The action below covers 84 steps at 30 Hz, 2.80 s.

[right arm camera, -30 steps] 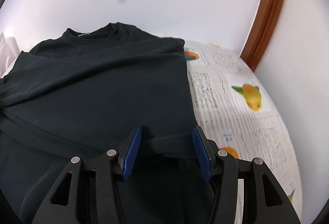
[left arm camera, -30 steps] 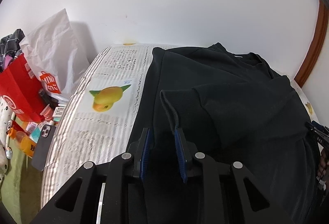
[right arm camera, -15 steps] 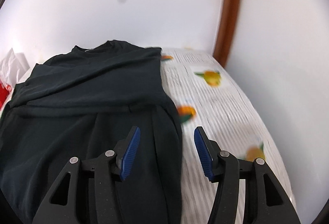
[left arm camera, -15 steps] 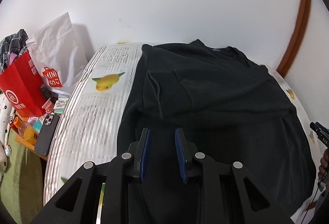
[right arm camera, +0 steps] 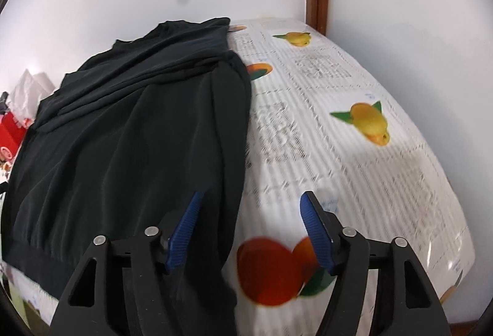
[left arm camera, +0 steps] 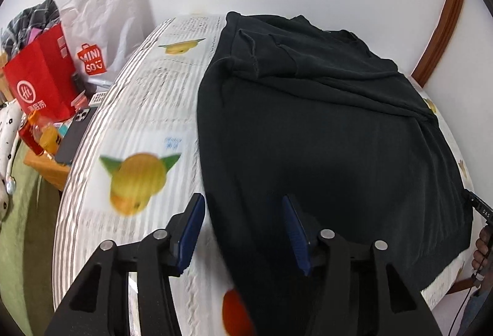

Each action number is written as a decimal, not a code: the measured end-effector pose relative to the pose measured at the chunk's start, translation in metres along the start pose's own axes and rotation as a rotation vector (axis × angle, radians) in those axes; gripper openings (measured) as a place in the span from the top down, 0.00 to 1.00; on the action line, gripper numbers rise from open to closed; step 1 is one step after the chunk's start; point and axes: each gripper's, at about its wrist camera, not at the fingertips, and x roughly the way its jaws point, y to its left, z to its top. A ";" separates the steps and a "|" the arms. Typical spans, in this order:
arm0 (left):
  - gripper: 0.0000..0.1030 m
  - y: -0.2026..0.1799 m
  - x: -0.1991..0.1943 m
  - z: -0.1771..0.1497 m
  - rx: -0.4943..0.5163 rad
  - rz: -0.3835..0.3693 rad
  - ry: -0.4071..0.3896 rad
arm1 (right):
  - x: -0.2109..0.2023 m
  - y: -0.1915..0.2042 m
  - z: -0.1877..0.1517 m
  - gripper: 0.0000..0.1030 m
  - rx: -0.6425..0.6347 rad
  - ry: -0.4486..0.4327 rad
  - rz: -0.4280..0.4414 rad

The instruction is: Fold small clothes

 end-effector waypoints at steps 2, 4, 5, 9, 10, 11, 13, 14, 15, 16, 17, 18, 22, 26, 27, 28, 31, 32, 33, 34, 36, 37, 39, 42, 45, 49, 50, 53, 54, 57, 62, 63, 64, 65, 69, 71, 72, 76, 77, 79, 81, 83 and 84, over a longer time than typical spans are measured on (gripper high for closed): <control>0.51 0.002 -0.001 -0.009 0.006 -0.001 0.005 | -0.002 0.001 -0.006 0.34 0.006 0.000 0.016; 0.51 0.003 0.000 -0.018 0.011 -0.003 0.016 | -0.001 0.004 -0.013 0.34 0.008 0.012 0.021; 0.51 0.003 0.002 -0.023 0.015 -0.006 0.027 | 0.001 0.005 -0.014 0.34 0.008 0.016 0.024; 0.52 0.001 0.002 -0.038 0.028 -0.024 0.039 | 0.000 0.013 -0.023 0.34 -0.004 -0.001 0.016; 0.52 -0.002 0.001 -0.041 0.035 -0.028 0.042 | 0.000 0.017 -0.024 0.34 -0.013 -0.001 0.015; 0.52 -0.005 0.001 -0.043 0.045 -0.034 0.044 | 0.001 0.019 -0.024 0.34 -0.019 -0.003 0.013; 0.52 -0.012 0.001 -0.047 0.059 -0.026 0.039 | 0.003 0.027 -0.024 0.34 -0.035 -0.009 -0.008; 0.52 -0.016 0.001 -0.048 0.066 -0.018 0.036 | 0.004 0.031 -0.025 0.34 -0.041 -0.016 -0.009; 0.52 -0.022 0.002 -0.049 0.072 -0.004 0.033 | 0.004 0.033 -0.024 0.36 -0.042 -0.019 -0.002; 0.57 -0.026 0.002 -0.050 0.081 0.013 0.032 | 0.005 0.037 -0.025 0.42 -0.042 -0.027 0.005; 0.68 -0.031 0.002 -0.051 0.098 0.031 0.031 | 0.004 0.039 -0.026 0.47 -0.043 -0.032 0.005; 0.75 -0.036 0.001 -0.051 0.109 0.026 0.031 | 0.003 0.044 -0.027 0.60 -0.054 -0.039 0.014; 0.93 -0.038 -0.005 -0.047 0.109 0.055 0.031 | -0.006 0.051 -0.028 0.91 -0.094 -0.056 0.009; 0.94 -0.019 -0.044 -0.042 0.049 -0.045 -0.062 | -0.039 0.033 -0.029 0.92 -0.056 -0.121 0.089; 0.94 -0.015 -0.054 -0.041 0.041 -0.074 -0.087 | -0.049 0.029 -0.029 0.92 -0.047 -0.139 0.114; 0.94 -0.010 -0.065 -0.040 0.025 -0.102 -0.111 | -0.058 0.026 -0.029 0.92 -0.040 -0.153 0.134; 0.94 0.004 -0.092 -0.036 -0.031 -0.178 -0.181 | -0.088 0.018 -0.026 0.93 -0.037 -0.220 0.176; 0.94 0.006 -0.100 -0.035 -0.034 -0.195 -0.202 | -0.098 0.017 -0.024 0.93 -0.043 -0.248 0.184; 0.94 0.007 -0.107 -0.032 -0.033 -0.207 -0.229 | -0.110 0.016 -0.021 0.93 -0.045 -0.280 0.193; 0.94 0.006 -0.112 -0.030 -0.030 -0.211 -0.252 | -0.116 0.017 -0.017 0.93 -0.048 -0.296 0.202; 0.94 0.006 -0.122 -0.024 -0.019 -0.215 -0.298 | -0.125 0.019 -0.010 0.93 -0.060 -0.333 0.206; 0.94 0.005 -0.126 -0.022 -0.012 -0.213 -0.316 | -0.130 0.020 -0.005 0.93 -0.066 -0.353 0.203; 0.94 0.002 -0.127 -0.013 -0.001 -0.193 -0.352 | -0.132 0.020 0.004 0.93 -0.058 -0.378 0.215; 0.94 -0.003 -0.124 0.001 0.021 -0.164 -0.381 | -0.129 0.021 0.018 0.93 -0.046 -0.394 0.212; 0.94 -0.009 -0.113 0.024 0.027 -0.128 -0.384 | -0.121 0.025 0.041 0.93 -0.030 -0.401 0.204; 0.94 -0.013 -0.100 0.055 0.005 -0.105 -0.393 | -0.103 0.038 0.078 0.93 -0.034 -0.412 0.172; 0.94 -0.014 -0.095 0.064 -0.002 -0.094 -0.390 | -0.097 0.041 0.088 0.93 -0.033 -0.411 0.172; 0.94 -0.018 -0.076 0.088 -0.017 -0.060 -0.364 | -0.080 0.048 0.113 0.93 -0.040 -0.404 0.161; 0.94 -0.020 -0.067 0.098 -0.021 -0.044 -0.356 | -0.073 0.050 0.120 0.93 -0.043 -0.402 0.153; 0.94 -0.024 -0.041 0.119 -0.011 -0.004 -0.321 | -0.046 0.058 0.147 0.93 -0.063 -0.387 0.134; 0.94 -0.024 0.008 0.143 -0.010 0.029 -0.254 | 0.008 0.063 0.172 0.93 -0.050 -0.320 0.109; 0.94 -0.024 0.015 0.145 -0.013 0.034 -0.242 | 0.021 0.064 0.175 0.93 -0.045 -0.296 0.097; 0.94 -0.025 0.024 0.147 -0.016 0.039 -0.229 | 0.036 0.064 0.178 0.93 -0.033 -0.271 0.088; 0.94 -0.025 0.032 0.148 -0.017 0.047 -0.217 | 0.048 0.063 0.179 0.93 -0.026 -0.254 0.087; 0.94 -0.022 0.064 0.151 -0.021 0.074 -0.162 | 0.094 0.060 0.182 0.93 0.002 -0.175 0.074; 0.93 -0.021 0.074 0.152 -0.016 0.080 -0.144 | 0.111 0.059 0.182 0.93 0.008 -0.148 0.070; 0.93 -0.020 0.079 0.152 -0.016 0.078 -0.135 | 0.115 0.060 0.182 0.93 0.005 -0.141 0.065; 0.93 -0.022 0.087 0.151 -0.006 0.086 -0.118 | 0.131 0.067 0.181 0.92 -0.026 -0.102 0.009; 0.92 -0.023 0.087 0.150 -0.001 0.091 -0.119 | 0.132 0.068 0.180 0.92 -0.034 -0.095 -0.002; 0.91 -0.023 0.087 0.150 0.002 0.094 -0.116 | 0.132 0.070 0.180 0.89 -0.048 -0.079 -0.022; 0.91 -0.021 0.084 0.149 -0.009 0.074 -0.110 | 0.126 0.069 0.180 0.82 -0.054 -0.057 -0.020; 0.86 -0.019 0.077 0.147 -0.010 0.048 -0.101 | 0.109 0.069 0.175 0.69 -0.088 -0.069 -0.029; 0.83 -0.017 0.071 0.144 -0.005 0.035 -0.105 | 0.102 0.068 0.173 0.56 -0.101 -0.079 -0.029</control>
